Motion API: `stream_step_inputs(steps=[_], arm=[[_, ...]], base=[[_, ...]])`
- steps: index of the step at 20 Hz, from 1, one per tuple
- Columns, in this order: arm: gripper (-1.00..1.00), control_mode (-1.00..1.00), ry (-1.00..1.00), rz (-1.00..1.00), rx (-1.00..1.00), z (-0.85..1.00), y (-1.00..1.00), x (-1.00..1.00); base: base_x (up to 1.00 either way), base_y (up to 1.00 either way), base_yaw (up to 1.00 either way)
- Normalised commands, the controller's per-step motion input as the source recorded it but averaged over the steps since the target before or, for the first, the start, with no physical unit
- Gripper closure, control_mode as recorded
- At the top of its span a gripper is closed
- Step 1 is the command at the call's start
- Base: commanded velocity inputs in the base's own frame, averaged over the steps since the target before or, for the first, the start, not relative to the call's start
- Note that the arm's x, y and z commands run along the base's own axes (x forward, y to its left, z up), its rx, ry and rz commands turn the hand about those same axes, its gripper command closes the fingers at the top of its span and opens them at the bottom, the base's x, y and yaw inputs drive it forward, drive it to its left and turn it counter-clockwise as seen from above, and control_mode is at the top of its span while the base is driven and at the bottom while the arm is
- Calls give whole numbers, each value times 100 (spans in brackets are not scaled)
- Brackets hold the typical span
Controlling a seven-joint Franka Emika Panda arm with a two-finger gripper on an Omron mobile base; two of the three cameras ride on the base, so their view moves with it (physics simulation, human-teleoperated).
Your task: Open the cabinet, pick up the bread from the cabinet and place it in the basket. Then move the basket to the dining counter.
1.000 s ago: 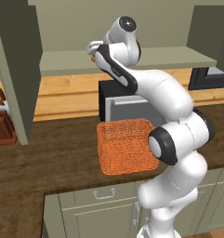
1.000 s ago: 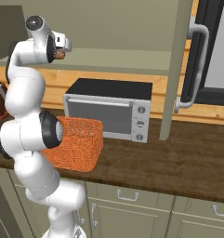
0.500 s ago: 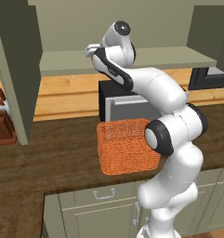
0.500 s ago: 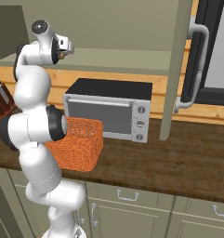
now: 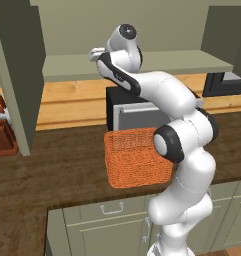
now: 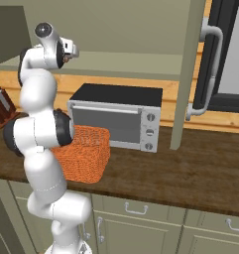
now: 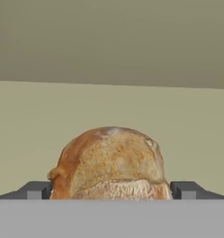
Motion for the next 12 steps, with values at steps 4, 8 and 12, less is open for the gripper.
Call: stream_step_inputs(steps=[4,8,12], arm=[[100,-100,0,0,0,-9,16,21],[100,-100,-3,0,0,-4,3,12],[100,-100,-10,0,0,-2,0,1]], base=[[0,0,0],[0,0,0],[0,0,0]])
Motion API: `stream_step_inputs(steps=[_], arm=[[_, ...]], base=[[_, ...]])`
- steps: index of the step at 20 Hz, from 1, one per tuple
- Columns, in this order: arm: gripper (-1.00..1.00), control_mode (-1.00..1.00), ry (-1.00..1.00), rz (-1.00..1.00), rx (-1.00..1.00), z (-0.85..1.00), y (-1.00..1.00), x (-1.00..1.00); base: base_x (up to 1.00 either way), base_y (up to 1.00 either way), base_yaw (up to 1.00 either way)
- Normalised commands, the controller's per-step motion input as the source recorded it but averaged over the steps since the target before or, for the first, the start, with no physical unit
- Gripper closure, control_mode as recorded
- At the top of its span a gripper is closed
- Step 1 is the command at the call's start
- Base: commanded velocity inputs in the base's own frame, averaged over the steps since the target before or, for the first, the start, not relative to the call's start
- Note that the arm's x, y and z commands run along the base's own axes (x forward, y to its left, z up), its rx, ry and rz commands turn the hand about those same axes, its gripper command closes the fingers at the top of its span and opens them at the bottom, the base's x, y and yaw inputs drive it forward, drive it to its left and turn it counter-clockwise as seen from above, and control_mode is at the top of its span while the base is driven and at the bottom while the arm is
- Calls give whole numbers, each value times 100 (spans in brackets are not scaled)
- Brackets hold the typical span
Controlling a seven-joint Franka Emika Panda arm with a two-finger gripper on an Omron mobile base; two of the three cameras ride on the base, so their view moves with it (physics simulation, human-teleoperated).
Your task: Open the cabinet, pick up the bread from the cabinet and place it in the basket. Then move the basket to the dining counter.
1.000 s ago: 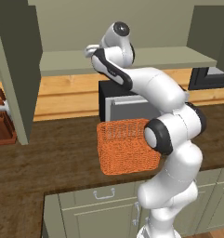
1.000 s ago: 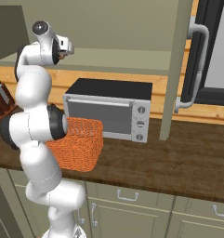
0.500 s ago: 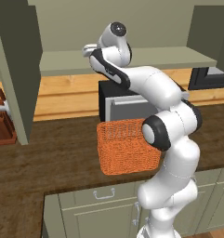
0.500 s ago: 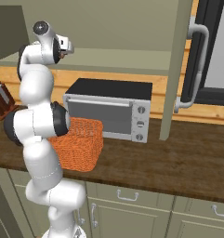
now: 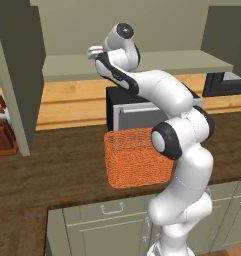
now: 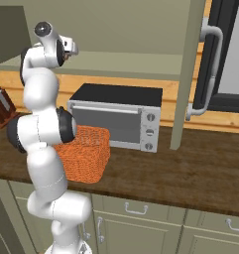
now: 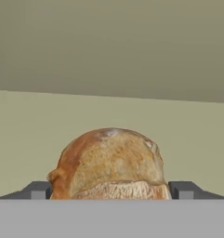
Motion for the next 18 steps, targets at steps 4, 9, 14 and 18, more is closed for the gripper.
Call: stream_step_inputs(steps=[4,9,14,18], arm=[[100,-100,-17,0,0,0,1,0],[100,-100,-13,-3,0,0,0,-19],[100,-100,-11,-7,2,3,-1,-86],[100,-100,-16,-14,5,7,-11,-100]], base=[[0,0,0],[0,0,0],[0,0,0],[0,0,0]])
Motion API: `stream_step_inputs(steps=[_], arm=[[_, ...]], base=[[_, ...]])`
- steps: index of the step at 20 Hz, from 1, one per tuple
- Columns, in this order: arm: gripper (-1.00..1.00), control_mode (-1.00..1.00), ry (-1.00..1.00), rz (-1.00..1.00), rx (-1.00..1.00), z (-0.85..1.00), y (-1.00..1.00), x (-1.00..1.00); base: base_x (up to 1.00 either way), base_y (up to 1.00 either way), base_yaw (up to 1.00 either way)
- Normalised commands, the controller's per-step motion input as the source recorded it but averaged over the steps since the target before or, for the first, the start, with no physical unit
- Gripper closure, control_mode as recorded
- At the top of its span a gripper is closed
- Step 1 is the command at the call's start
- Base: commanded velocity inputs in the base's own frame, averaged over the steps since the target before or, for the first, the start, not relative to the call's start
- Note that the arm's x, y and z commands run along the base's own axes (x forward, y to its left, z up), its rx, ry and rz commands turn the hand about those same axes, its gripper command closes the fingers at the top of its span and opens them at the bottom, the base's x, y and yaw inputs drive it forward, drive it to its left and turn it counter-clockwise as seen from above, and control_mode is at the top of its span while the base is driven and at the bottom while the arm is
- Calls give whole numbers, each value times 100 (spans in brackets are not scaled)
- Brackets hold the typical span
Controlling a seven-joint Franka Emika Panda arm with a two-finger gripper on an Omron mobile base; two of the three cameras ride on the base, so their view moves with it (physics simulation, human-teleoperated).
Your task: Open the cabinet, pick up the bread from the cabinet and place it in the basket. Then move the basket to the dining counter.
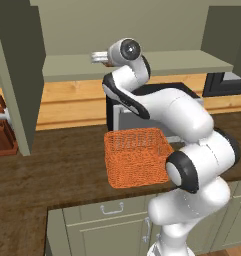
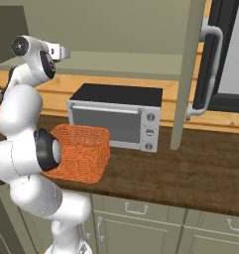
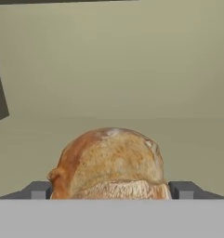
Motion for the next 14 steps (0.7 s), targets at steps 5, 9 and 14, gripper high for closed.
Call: stream_step_inputs(steps=[5,9,14], arm=[[100,-100,-4,-14,9,17,-13,-100],[100,-100,0,-10,15,35,-21,-100],[100,-100,0,-6,15,54,-23,-100]], base=[[0,0,0],[0,0,0],[0,0,0]])
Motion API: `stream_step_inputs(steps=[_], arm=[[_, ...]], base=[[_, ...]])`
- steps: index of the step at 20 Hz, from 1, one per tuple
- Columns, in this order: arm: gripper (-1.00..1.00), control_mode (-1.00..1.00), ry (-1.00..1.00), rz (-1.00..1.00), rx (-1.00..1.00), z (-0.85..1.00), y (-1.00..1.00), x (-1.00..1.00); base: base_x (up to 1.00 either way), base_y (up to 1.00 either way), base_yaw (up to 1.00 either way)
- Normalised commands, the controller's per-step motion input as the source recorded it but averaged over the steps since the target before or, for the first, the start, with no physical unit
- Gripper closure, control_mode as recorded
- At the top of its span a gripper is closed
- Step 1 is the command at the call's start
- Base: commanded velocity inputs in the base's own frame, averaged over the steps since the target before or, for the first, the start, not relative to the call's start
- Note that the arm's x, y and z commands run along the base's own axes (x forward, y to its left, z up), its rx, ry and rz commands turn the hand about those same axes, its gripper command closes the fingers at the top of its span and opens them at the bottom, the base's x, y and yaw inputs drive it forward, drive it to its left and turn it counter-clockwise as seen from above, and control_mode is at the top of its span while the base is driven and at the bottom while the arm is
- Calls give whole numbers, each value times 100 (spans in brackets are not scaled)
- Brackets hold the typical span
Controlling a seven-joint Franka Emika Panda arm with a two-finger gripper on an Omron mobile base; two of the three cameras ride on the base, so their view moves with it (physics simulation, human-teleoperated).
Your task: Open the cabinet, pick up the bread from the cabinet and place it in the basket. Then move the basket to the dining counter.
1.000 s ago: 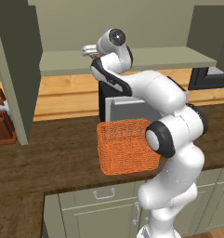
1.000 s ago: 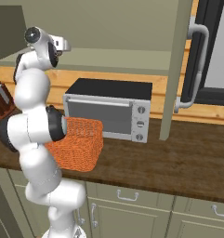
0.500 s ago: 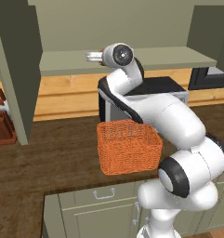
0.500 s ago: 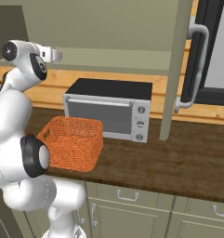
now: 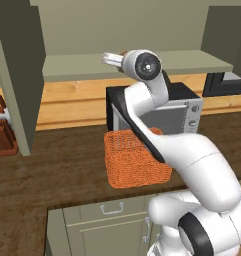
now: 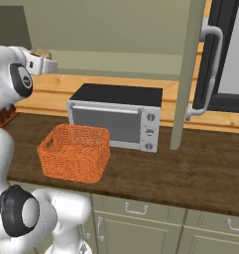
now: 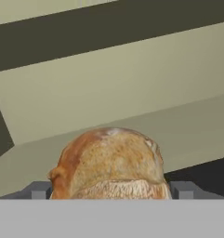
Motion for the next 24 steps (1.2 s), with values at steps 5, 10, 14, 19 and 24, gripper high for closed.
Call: stream_step_inputs(steps=[5,10,14,19,24], arm=[[100,-100,12,-1,6,57,-6,-100],[100,-100,29,1,0,6,0,-96],[100,-100,13,0,-1,-23,0,-99],[100,-100,11,0,-5,-67,0,-78],[100,-100,17,1,0,-79,-6,-3]], base=[[0,0,0],[0,0,0],[0,0,0],[0,0,0],[0,0,0]])
